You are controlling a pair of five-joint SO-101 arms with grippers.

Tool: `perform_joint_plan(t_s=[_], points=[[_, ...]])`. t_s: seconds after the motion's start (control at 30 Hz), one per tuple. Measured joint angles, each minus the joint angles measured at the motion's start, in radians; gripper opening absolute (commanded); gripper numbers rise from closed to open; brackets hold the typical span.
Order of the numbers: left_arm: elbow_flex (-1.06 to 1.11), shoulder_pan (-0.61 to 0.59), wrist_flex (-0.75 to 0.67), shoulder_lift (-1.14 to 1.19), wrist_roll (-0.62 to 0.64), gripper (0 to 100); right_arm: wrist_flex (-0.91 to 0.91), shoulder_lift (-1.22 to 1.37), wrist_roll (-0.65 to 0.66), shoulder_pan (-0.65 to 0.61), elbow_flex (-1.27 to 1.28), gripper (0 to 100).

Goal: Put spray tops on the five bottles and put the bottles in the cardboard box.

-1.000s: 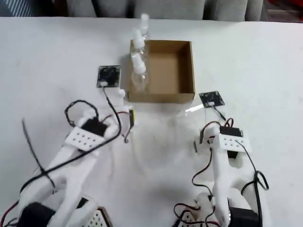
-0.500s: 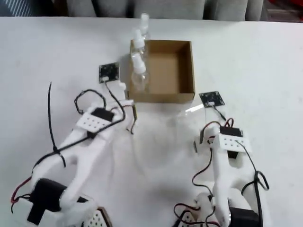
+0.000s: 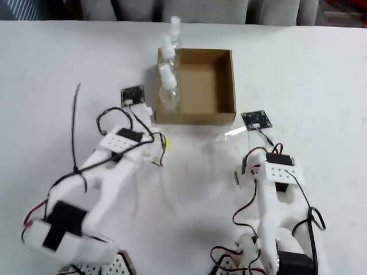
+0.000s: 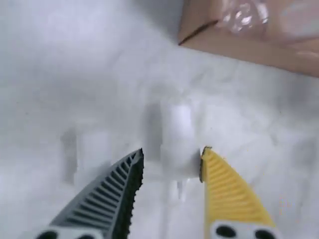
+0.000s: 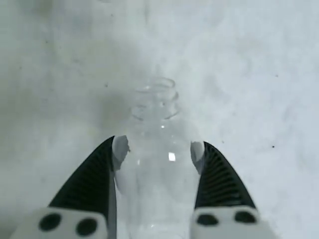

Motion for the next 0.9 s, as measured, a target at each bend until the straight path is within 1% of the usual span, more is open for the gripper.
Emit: perform_joint_plan(t_s=[0.17, 0.3, 0.33, 0.4, 0.43, 0.47, 0.5, 0.57, 0.73, 0.9], points=[[-0.089, 0.000, 0.000, 0.130, 0.029, 20, 0.000, 0.000, 0.000, 0.000, 0.000, 1.5], [-0.115, 0.000, 0.002, 0.152, 0.031, 18, 0.000, 0.000, 0.000, 0.000, 0.000, 1.5], [-0.115, 0.000, 0.002, 0.153, 0.031, 15, 0.000, 0.000, 0.000, 0.000, 0.000, 1.5], [-0.117, 0.000, 0.002, 0.155, 0.031, 2, 0.000, 0.000, 0.000, 0.000, 0.000, 1.5], [-0.117, 0.000, 0.002, 0.155, 0.031, 1, 0.000, 0.000, 0.000, 0.000, 0.000, 1.5], [-0.117, 0.000, 0.002, 0.155, 0.031, 5, 0.000, 0.000, 0.000, 0.000, 0.000, 1.5], [-0.117, 0.000, 0.002, 0.155, 0.031, 5, 0.000, 0.000, 0.000, 0.000, 0.000, 1.5], [-0.117, 0.000, 0.002, 0.155, 0.031, 1, -0.006, 0.000, 0.000, 0.000, 0.000, 1.5], [-0.127, 0.000, 0.037, 0.155, 0.031, 2, -0.012, -0.009, 0.000, 0.008, 0.000, 1.5], [-0.106, 0.005, 0.109, 0.060, -0.051, 2, 0.011, -0.078, 0.000, 0.005, -0.018, 1.5]])
